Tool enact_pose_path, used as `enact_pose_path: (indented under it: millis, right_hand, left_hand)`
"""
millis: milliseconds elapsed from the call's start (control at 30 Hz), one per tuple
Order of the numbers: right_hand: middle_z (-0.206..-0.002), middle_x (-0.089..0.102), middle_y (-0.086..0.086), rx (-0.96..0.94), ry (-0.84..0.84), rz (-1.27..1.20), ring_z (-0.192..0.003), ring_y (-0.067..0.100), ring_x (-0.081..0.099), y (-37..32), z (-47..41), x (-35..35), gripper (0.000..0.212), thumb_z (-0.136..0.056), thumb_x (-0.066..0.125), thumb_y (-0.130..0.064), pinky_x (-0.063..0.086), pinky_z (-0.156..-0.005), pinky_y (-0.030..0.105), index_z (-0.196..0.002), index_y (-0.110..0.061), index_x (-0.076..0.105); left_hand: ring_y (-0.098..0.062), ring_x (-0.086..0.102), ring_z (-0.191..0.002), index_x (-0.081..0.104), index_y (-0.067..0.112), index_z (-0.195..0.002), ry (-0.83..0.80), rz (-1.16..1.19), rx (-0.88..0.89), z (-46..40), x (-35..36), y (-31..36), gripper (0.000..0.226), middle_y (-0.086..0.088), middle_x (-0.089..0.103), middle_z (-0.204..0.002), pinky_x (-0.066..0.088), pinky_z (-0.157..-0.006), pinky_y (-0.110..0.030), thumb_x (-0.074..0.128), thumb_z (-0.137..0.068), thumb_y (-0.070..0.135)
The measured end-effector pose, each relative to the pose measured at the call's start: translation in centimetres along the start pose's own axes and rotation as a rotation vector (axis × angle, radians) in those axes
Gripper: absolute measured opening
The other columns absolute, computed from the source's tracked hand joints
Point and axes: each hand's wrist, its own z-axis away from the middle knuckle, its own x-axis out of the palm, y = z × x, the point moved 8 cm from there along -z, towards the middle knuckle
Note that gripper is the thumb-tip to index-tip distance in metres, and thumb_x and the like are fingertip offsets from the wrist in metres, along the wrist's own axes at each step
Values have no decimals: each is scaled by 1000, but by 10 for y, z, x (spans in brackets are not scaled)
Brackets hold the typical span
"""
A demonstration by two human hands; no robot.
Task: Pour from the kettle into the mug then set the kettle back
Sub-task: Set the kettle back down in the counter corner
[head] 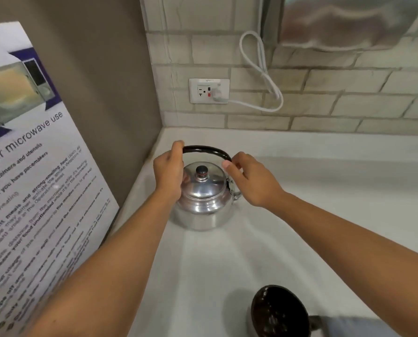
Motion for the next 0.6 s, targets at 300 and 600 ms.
enact_pose_path:
  millis: [300,600]
  right_hand:
    - [-60,48,-6,-84,-59,-47,-56,13,48,13,-26,34,37,-97,32,-47,35,-52,31,-77,-17,42]
    - [-65,61,10,11,-38,-97,-60,21,57,29,-42,48,47,-98,26,-49,45,-57,36,-79,-11,48]
  left_hand:
    - [-10,24,-36,25,23,-50,44,-23,-17,-19,-7,-31,51,4,23,-47,25,-35,-15,62,-80,39]
    - [-8,40,-35,32,17,-52,-13,-316,62,-39,-1,-30,67,9,34,-40,38,-43,-19,50,-79,76]
